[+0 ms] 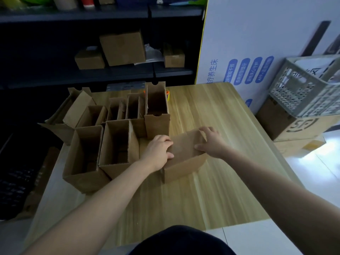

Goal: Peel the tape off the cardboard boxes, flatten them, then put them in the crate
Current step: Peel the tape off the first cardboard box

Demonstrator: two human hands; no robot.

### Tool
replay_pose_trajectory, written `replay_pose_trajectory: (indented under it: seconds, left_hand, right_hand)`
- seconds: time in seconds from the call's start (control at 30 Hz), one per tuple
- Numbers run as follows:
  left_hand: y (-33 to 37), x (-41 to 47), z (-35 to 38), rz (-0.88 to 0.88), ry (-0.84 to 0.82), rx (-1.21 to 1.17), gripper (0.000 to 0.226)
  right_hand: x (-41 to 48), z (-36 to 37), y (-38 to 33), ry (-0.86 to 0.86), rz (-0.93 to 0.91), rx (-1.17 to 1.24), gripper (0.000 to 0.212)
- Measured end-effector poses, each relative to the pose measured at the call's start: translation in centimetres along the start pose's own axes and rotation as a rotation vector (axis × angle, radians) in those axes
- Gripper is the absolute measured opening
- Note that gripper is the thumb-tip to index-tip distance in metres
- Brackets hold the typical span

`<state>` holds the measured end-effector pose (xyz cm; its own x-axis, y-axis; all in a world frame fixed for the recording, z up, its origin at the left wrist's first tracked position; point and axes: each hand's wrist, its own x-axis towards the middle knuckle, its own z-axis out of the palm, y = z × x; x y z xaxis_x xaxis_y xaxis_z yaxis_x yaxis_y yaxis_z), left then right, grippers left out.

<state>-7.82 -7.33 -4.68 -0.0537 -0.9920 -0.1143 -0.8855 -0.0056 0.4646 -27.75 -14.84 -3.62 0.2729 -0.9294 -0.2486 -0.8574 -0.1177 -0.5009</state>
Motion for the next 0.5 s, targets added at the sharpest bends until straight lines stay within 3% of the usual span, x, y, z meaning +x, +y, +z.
replay_pose_trajectory:
  seconds: [0.07,0.17,0.5]
  left_hand:
    - [0.1,0.1,0.2,-0.015,0.014,-0.032,0.056]
    - [0.3,0.0,0.6,-0.054,0.037,-0.049,0.059]
    - [1.1,0.6,0.1,-0.140,0.079,-0.058,0.042]
  right_hand:
    - [0.3,0.3,-0.6,-0.122,-0.136,-0.163,0.097]
    - [1.2,0.9,-1.2,-0.227,-0.206,-0.299,0.111]
    - [2.9,0.5,-2.9,-0.292,-0.257,-0.548,0.114]
